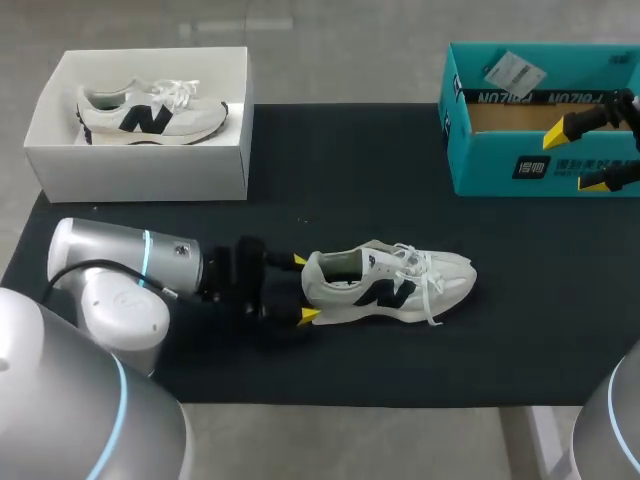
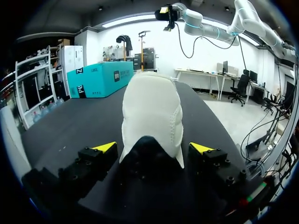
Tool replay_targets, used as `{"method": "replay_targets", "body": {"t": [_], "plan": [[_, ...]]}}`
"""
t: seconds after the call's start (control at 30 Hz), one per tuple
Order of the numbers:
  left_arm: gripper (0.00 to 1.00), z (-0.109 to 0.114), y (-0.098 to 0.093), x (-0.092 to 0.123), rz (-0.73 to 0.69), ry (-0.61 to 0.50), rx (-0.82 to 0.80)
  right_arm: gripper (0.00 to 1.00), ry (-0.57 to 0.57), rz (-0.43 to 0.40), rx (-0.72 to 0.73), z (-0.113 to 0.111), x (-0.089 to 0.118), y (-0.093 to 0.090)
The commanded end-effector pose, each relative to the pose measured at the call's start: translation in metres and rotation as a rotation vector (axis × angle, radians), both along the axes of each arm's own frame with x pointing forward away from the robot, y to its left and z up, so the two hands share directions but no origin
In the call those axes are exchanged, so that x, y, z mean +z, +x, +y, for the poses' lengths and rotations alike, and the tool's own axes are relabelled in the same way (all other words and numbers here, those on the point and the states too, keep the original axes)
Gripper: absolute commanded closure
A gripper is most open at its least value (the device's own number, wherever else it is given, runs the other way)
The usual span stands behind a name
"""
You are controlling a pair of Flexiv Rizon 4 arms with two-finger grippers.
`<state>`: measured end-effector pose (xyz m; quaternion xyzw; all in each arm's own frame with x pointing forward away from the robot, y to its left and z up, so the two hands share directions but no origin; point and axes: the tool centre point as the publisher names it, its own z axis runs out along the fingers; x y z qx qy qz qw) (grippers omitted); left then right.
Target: Take the shoe out of the shoebox, open the shoe tongue, remove and reinsert the insole, then place the shoe into the shoebox
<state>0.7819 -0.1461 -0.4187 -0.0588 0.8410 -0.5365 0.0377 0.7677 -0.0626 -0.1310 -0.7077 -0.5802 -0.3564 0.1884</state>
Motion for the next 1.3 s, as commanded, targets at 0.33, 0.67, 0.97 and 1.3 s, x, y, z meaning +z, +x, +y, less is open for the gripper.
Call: {"method": "replay_targets", "body": {"t": [0.33, 0.67, 0.97, 1.3], "plan": [[0.0, -0.012, 0.028, -0.008, -0.005, 0.014, -0.049, 0.0, -0.001, 0.001, -0.001, 0.001, 0.0, 0.0], [0.0, -0.015, 0.03, -0.006, -0.013, 0.019, -0.07, 0.0, -0.001, 0.001, -0.001, 0.001, 0.0, 0.0], [0.84, -0.017, 0.023, -0.014, 0.003, 0.024, -0.062, 0.0, -0.001, 0.001, -0.001, 0.001, 0.0, 0.0], [1.0, -0.02, 0.023, -0.013, 0.015, 0.003, -0.081, 0.0, -0.001, 0.001, -0.001, 0.001, 0.0, 0.0]]}}
